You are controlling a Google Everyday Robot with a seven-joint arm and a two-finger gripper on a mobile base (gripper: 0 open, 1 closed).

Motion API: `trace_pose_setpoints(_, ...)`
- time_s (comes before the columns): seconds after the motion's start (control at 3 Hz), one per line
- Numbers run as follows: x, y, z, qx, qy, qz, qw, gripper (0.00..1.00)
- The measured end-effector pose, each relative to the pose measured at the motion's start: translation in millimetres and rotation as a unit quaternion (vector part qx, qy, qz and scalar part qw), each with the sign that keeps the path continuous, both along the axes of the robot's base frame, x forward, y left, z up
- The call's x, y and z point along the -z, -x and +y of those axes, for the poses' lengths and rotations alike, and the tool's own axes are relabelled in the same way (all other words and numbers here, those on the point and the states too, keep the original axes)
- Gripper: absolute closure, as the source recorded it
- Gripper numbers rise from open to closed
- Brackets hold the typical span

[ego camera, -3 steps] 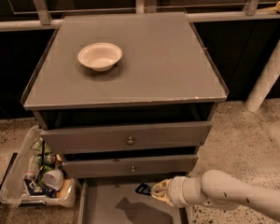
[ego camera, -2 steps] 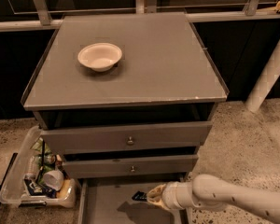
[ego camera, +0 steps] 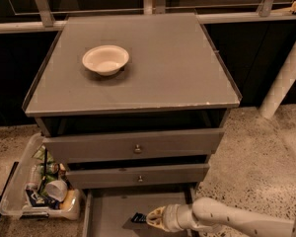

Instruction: Place rxbar blueberry into bottom drawer

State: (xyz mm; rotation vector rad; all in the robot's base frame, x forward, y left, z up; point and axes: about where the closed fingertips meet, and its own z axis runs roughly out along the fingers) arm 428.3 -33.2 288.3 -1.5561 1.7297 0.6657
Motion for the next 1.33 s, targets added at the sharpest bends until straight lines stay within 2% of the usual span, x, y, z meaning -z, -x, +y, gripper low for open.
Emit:
trace_pose_setpoints(0.33,36.3,-9.1,12.8,-0.014,-0.009,-0.005,0.9998,1.00)
trace_pose_setpoints(0.67,62.0,-31.1,11.3,-0.017,0.012,-0.017,0.9996,1.00)
trace_pose_setpoints(1.0,88.5,-43.4,-9.8,0.011,0.049,-0.023,0.9985,1.00)
trace_pose_setpoints(1.33,111.6,-39.6,-20.6,0.037,0.062,-0.018,0.9972,1.00)
